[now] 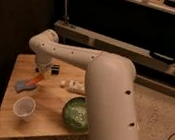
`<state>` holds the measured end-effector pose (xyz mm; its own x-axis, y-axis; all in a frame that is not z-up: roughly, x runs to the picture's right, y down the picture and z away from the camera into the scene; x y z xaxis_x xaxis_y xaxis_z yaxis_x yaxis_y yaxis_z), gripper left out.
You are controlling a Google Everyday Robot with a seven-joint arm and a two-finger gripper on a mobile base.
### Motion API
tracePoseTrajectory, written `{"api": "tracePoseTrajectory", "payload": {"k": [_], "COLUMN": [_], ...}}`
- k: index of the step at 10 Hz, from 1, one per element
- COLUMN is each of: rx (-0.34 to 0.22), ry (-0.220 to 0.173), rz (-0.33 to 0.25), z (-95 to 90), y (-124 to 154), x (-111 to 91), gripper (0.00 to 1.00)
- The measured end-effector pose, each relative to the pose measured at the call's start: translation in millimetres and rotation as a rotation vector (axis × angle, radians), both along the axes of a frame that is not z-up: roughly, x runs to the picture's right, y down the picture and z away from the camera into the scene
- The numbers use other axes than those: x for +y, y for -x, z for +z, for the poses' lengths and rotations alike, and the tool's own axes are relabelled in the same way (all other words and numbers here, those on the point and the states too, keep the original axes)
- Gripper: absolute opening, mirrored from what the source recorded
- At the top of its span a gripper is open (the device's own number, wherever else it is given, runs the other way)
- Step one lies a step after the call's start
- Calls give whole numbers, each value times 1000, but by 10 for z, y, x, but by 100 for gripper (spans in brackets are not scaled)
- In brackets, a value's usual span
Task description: Place the pepper on the white sponge
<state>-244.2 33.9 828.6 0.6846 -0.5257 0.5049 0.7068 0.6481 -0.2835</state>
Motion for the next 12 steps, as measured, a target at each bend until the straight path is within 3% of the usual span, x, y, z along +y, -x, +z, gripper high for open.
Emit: {"api": "tracePoseTrajectory", "payload": {"k": [4,7,12], "rx": [82,88,85], "ry": [-11,-3,17], "rz": [38,85,235], "z": [69,113,236], "y": [273,395,500], "x": [26,85,98], "gripper": [0,0,0]}}
